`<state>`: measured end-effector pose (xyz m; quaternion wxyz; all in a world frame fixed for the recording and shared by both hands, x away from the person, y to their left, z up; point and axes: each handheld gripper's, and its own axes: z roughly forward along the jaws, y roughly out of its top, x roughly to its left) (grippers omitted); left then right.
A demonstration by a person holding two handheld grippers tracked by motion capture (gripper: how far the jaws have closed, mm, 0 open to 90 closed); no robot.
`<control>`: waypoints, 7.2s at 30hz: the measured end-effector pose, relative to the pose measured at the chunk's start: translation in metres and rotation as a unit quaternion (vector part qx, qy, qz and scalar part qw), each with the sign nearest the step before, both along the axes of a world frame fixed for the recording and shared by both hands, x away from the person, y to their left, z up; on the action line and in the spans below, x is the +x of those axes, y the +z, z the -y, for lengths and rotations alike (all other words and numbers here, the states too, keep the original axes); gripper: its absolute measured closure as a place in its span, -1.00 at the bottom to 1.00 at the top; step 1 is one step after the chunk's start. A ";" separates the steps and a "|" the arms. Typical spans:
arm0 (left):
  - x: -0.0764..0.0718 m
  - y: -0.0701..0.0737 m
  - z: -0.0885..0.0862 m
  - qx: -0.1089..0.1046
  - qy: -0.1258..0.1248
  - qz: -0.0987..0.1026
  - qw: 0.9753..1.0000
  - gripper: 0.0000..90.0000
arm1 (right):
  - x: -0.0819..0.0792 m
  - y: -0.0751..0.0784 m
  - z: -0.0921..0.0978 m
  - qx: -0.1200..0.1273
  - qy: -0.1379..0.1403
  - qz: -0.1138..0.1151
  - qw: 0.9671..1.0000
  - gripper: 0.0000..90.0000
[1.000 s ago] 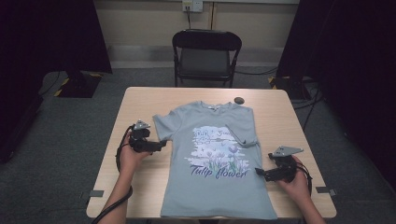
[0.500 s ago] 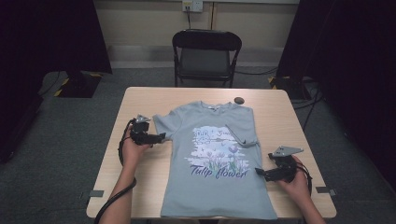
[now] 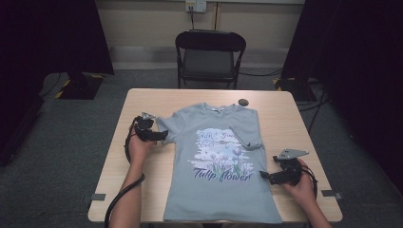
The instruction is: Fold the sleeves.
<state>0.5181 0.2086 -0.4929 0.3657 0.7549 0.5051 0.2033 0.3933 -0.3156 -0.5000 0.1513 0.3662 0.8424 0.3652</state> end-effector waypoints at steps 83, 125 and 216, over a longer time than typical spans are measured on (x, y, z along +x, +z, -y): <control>0.003 0.059 0.108 0.023 -0.123 0.014 0.992 0.89 | 0.001 0.000 0.000 0.000 0.006 0.000 1.000 -0.82; -0.010 0.043 0.138 -0.025 -0.153 0.021 0.988 -0.65 | 0.001 0.000 0.000 0.000 0.006 0.000 1.000 -0.82; -0.064 0.043 0.075 -0.046 -0.157 0.041 0.986 -0.68 | 0.001 0.000 0.000 0.000 0.006 0.000 1.000 -0.82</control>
